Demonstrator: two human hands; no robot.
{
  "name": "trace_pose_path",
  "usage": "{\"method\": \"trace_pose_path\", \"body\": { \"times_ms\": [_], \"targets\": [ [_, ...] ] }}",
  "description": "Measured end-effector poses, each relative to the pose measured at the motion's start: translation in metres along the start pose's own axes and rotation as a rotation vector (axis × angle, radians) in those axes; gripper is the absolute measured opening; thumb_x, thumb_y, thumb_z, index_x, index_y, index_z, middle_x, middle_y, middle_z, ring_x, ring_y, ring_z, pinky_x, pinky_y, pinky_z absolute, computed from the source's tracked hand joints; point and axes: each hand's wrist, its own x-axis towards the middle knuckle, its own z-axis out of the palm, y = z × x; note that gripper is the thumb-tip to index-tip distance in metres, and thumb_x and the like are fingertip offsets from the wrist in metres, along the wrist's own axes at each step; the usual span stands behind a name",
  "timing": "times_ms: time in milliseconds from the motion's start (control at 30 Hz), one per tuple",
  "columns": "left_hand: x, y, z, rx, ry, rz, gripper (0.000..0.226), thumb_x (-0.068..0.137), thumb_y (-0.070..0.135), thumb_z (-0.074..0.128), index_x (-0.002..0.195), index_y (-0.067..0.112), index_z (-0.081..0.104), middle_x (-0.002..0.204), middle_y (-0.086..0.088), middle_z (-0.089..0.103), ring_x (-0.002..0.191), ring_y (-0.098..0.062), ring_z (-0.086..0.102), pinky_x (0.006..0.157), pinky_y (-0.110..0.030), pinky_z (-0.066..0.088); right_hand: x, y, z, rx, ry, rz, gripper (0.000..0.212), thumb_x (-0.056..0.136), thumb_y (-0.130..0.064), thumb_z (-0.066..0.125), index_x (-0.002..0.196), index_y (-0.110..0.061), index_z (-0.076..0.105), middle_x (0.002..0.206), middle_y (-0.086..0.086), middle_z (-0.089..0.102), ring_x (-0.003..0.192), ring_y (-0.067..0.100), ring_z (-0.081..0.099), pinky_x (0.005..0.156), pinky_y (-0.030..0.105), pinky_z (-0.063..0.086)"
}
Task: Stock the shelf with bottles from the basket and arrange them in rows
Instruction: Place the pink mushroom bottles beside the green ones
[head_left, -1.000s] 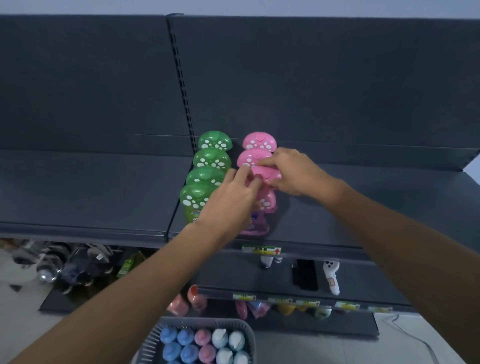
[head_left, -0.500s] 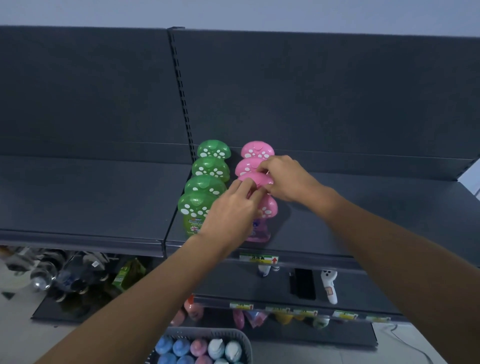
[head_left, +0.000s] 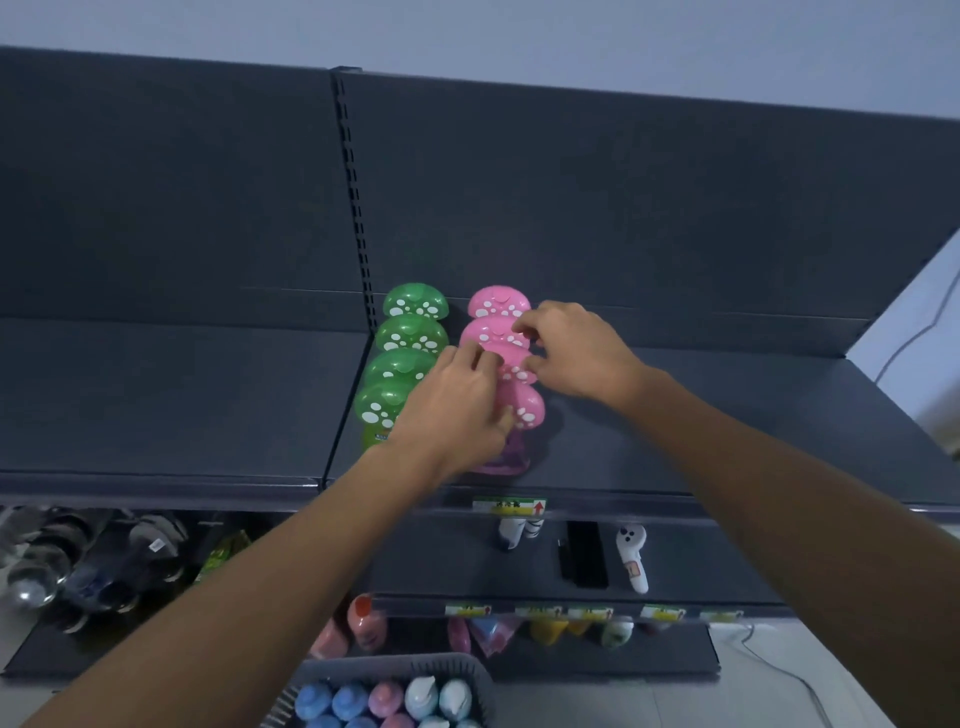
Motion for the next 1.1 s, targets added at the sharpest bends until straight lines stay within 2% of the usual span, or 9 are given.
{"method": "trace_pose_path", "body": {
  "times_ms": [133,267,433,567,700,833,933,1100],
  "targets": [
    [-0.017,-0.008,-0.016,-0.015,-0.012,0.010,0.043,0.090,0.033,0.058,0.123,0.005,0.058,0.123,-0.014,0.056,0.113,-0.031,0.051,0.096,-0.039,0.045,-0.024,-0.021,-0.005,-0.019,0.011,0.053,0.038,0.089,-0.023,0.064,0.127,-0.022,0.063,0.121,0.001,0.061,0.106,0.026,0.061,0.079,0.035,0.048],
    [-0.046,-0.022,-0.034,-0.021,-0.020,0.057,0.040,0.092,0.036,0.059,0.119,0.007,0.060,0.116,-0.013,0.058,0.109,-0.030,0.055,0.089,-0.039,0.046,-0.053,-0.056,-0.007,-0.048,-0.004,0.102,0.039,0.090,-0.025,0.061,0.129,-0.020,0.061,0.124,0.002,0.059,0.108,0.026,0.060,0.083,0.038,0.051],
    [-0.092,-0.049,-0.047,0.009,-0.104,0.076,0.039,0.092,0.036,0.057,0.118,0.007,0.060,0.113,-0.014,0.059,0.103,-0.035,0.059,0.079,-0.038,0.049,-0.094,-0.106,0.008,-0.036,0.020,0.136,0.034,0.090,-0.025,0.057,0.123,-0.018,0.063,0.123,0.004,0.059,0.108,0.028,0.058,0.085,0.040,0.051],
    [-0.130,-0.072,-0.039,0.077,-0.200,0.077,0.039,0.092,0.037,0.056,0.117,0.007,0.058,0.114,-0.013,0.058,0.109,-0.035,0.058,0.083,-0.041,0.049,-0.124,-0.141,0.039,-0.042,0.025,0.139,0.029,0.090,-0.026,0.055,0.117,-0.017,0.063,0.120,0.004,0.058,0.108,0.029,0.057,0.085,0.041,0.052],
    [-0.165,-0.095,-0.017,0.111,-0.257,0.041,0.040,0.093,0.036,0.056,0.123,0.010,0.057,0.121,-0.012,0.059,0.113,-0.033,0.057,0.088,-0.042,0.048,-0.138,-0.164,0.078,-0.032,-0.074,0.108,0.031,0.090,-0.025,0.058,0.120,-0.016,0.059,0.122,0.005,0.056,0.113,0.028,0.056,0.085,0.041,0.052],
    [-0.196,-0.116,0.021,0.114,-0.367,-0.015,0.039,0.094,0.034,0.054,0.125,0.010,0.056,0.122,-0.011,0.057,0.114,-0.032,0.057,0.088,-0.041,0.047,-0.153,-0.174,0.129,-0.006,-0.152,0.067,0.032,0.092,-0.024,0.059,0.122,-0.016,0.059,0.119,0.005,0.056,0.111,0.027,0.056,0.075,0.035,0.045],
    [-0.224,-0.130,0.057,0.090,-0.462,-0.081,0.036,0.095,0.032,0.055,0.123,0.010,0.056,0.121,-0.010,0.057,0.113,-0.032,0.057,0.084,-0.041,0.047,-0.167,-0.178,0.172,0.056,-0.250,0.053,0.032,0.092,-0.022,0.058,0.123,-0.015,0.058,0.118,0.005,0.055,0.111,0.026,0.055,0.079,0.040,0.052],
    [-0.276,-0.149,0.127,0.119,-0.659,-0.136,0.037,0.090,0.021,0.057,0.126,0.011,0.055,0.124,-0.012,0.056,0.113,-0.036,0.059,0.081,-0.041,0.050,-0.200,-0.190,0.255,0.067,-0.391,0.052,0.030,0.089,-0.021,0.056,0.118,-0.014,0.059,0.118,0.006,0.057,0.113,0.029,0.057,0.081,0.040,0.055]
  ]
}}
